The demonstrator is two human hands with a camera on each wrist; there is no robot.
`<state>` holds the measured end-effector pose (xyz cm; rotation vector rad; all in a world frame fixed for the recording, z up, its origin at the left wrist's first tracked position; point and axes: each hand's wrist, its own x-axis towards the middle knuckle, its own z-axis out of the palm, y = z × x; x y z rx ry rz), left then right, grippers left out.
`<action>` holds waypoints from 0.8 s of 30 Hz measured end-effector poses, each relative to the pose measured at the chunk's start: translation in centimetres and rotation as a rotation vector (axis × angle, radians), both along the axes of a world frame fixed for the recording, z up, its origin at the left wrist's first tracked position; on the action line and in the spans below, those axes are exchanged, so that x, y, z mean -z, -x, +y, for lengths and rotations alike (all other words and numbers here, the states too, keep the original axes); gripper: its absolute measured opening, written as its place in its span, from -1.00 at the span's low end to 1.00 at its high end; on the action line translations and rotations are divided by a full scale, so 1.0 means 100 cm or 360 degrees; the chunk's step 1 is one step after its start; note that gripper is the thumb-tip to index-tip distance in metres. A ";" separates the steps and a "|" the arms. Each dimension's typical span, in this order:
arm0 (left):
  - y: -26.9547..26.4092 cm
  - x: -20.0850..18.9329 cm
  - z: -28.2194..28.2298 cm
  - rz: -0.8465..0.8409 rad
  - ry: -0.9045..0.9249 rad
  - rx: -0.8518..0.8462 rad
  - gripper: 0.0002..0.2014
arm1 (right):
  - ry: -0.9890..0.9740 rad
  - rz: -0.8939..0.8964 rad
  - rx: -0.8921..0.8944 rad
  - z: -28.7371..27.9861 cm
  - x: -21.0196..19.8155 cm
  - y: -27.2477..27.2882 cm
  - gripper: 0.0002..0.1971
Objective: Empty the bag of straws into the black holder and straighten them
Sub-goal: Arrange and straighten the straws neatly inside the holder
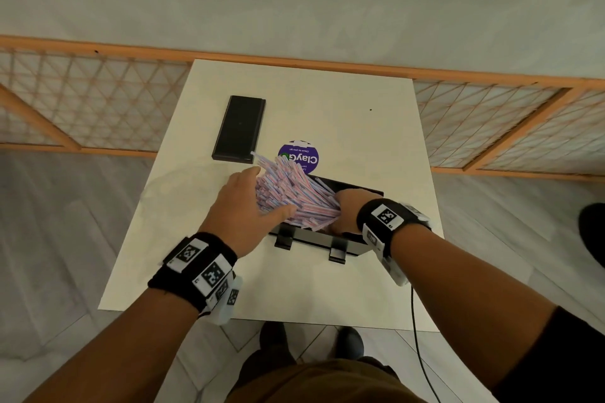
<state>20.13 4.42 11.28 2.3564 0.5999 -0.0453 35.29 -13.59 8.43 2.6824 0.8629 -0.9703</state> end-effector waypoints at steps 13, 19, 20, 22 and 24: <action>0.036 -0.014 -0.057 0.0018 -0.0378 0.0504 -0.67 | -0.0254 -0.0021 0.0023 -0.019 -0.021 0.005 -0.61; 0.039 0.000 -0.028 0.0365 -0.0013 -0.0306 -0.41 | -0.0396 0.0055 -0.0104 -0.015 -0.013 0.014 -0.69; 0.040 0.002 -0.022 0.0353 0.0084 -0.0408 -0.35 | -0.0432 0.0074 -0.0122 -0.013 -0.012 0.014 -0.71; 0.040 0.004 -0.016 0.0249 0.0291 -0.0559 -0.21 | -0.0494 0.0095 -0.0149 -0.011 -0.010 0.015 -0.75; 0.036 0.006 -0.015 0.0094 0.0443 -0.0638 -0.12 | -0.0525 0.0113 -0.0165 -0.008 -0.008 0.016 -0.76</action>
